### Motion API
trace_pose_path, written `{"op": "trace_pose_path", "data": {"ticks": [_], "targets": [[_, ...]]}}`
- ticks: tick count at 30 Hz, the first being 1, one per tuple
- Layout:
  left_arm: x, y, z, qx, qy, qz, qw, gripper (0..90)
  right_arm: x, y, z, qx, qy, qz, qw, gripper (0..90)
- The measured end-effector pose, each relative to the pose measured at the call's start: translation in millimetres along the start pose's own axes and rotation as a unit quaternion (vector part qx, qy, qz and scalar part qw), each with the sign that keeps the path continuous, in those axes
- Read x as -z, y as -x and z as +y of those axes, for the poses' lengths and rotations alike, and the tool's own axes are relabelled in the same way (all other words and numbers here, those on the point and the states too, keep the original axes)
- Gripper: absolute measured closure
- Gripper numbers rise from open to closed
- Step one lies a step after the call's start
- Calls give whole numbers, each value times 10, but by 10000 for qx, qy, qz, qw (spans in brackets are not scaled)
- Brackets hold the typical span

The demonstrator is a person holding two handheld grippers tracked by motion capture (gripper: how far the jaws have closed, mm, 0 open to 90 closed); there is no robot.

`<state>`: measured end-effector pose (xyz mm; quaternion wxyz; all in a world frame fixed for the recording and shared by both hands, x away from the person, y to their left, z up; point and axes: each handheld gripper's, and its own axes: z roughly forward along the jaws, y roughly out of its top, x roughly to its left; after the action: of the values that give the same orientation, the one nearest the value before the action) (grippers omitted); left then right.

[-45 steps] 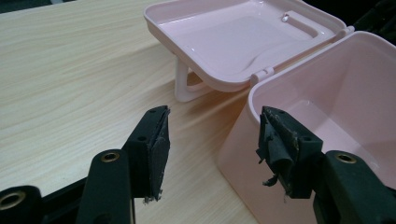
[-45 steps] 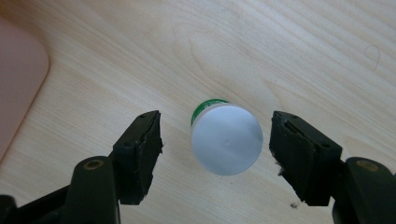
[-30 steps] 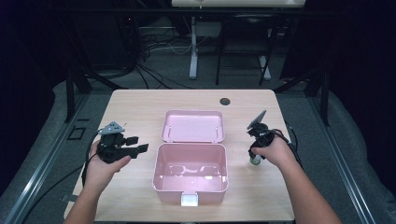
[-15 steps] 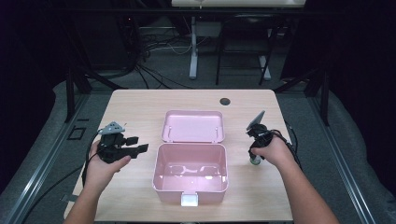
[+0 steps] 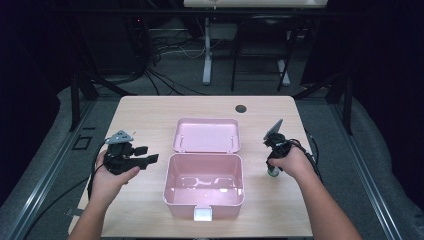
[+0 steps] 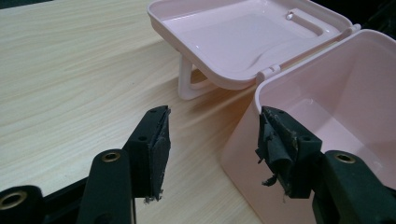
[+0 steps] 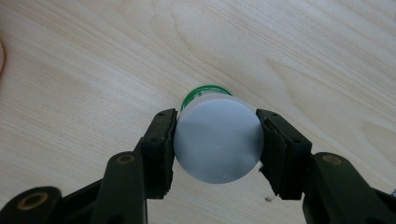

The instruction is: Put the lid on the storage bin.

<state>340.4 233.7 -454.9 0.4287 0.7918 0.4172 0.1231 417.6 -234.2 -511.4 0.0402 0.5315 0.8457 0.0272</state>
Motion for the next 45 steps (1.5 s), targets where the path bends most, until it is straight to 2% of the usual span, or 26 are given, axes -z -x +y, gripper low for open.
{"op": "trace_pose_path", "data": {"ticks": [10, 12, 14, 18, 21, 25, 26, 28, 32, 35, 36, 38, 45], "targets": [[-2, -8, 1, -8, -20, 6, 10000, 441, 19, -12, -4, 5, 127, 45, 9999, 501], [-3, -14, -1, -8, -20, 17, 10000, 441, 52, -16, -5, 23, 55, 13, 10000, 501], [-5, -17, -3, 5, -15, 29, 10000, 441, 50, -22, -16, 26, 172, 46, 9998, 501], [-1, -16, 0, 6, -13, 14, 10000, 441, 80, -37, -24, 68, 87, 15, 9999, 501], [1, -18, 0, 4, -17, 16, 10000, 441, 126, -50, -25, 67, 137, 7, 9999, 501], [5, -24, 0, 21, -6, 16, 10000, 441, 238, -71, -18, 155, 94, 17, 9998, 501], [6, -24, 0, 39, -3, 18, 10000, 441, 237, -78, -26, 151, 257, 53, 9995, 501], [10, -26, -1, 38, 9, 23, 10000, 441, 303, -86, -19, 212, 134, -3, 9997, 501], [15, -30, 0, 35, 10, 25, 10000, 441, 376, -101, -23, 249, 190, -15, 9995, 501], [19, -35, 0, 53, 24, 11, 10000, 441, 445, -119, -25, 316, 117, -34, 9994, 501], [19, -34, -1, 69, 24, 14, 10000, 441, 461, -130, -31, 343, 190, -18, 9992, 501], [19, -36, -1, 72, 25, 13, 10000, 441, 505, -145, -32, 398, 134, -20, 9991, 501], [24, -39, -1, 63, 28, 17, 10000, 441, 694, -260, -50, 612, 140, -87, 9980, 501]]}}
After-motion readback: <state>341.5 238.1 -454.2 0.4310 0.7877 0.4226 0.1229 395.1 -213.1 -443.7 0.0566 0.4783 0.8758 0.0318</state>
